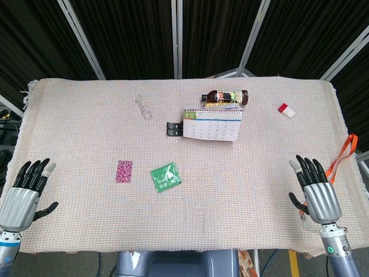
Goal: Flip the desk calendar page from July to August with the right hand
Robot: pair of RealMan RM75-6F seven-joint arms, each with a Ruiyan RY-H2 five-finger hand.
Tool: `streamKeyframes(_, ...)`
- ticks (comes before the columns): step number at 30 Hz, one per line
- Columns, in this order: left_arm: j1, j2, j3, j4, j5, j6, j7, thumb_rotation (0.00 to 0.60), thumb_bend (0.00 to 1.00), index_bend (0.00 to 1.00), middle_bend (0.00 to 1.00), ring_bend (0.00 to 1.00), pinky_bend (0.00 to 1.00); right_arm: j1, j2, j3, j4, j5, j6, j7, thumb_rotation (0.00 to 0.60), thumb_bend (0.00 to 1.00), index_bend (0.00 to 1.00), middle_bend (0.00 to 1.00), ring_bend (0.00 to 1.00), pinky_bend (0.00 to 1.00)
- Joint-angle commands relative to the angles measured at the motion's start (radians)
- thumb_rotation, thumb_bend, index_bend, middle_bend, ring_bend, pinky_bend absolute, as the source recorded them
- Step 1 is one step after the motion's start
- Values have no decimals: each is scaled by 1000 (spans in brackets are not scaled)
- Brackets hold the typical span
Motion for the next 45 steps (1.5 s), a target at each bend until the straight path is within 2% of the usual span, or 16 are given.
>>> streamKeyframes(1,0,-1,1,0,-1,-3,2,600,92,0,0,0,0,0,0,0,-1,2,-3,2,600,233,22,0,0,0)
streamKeyframes(9,1,0,-1,-2,0,3,3,600,92,0,0,0,0,15,2,9,-29,12,-30,23,600,233,22,0,0,0)
streamKeyframes(13,1,2,-2,-3,3,7,0,600,92,0,0,0,0,47,-4,47,-98,62,-80,73,600,232,41,31,8,20)
streamKeyframes(16,0,3,-3,-4,4,7,-3,600,92,0,0,0,0,80,-14,96,-171,144,-144,114,600,231,75,240,204,246)
streamKeyframes(18,0,4,-4,-5,5,10,-6,600,92,0,0,0,0,107,-21,140,-245,238,-215,166,600,237,89,443,424,417)
streamKeyframes(21,0,7,-4,-8,9,14,-11,600,92,0,0,0,0,149,-20,208,-343,404,-345,267,600,271,93,625,614,526)
streamKeyframes(24,1,10,-3,-9,14,19,-15,600,93,0,0,0,0,195,-16,262,-384,553,-472,335,600,300,94,701,685,564)
streamKeyframes(29,3,16,-3,-9,17,27,-30,600,93,0,0,0,0,254,-48,306,-362,727,-605,386,600,320,94,714,696,568)
streamKeyframes(32,5,20,-6,-10,18,36,-40,600,93,0,0,0,0,290,-102,322,-287,822,-679,425,600,328,94,714,696,568)
streamKeyframes(37,6,25,-7,-12,20,43,-50,600,92,0,0,0,0,325,-151,335,-194,881,-730,440,600,337,94,713,696,568)
streamKeyframes(45,4,26,-10,-14,20,42,-52,600,93,0,0,0,0,357,-199,347,-111,915,-782,455,600,341,142,711,695,567)
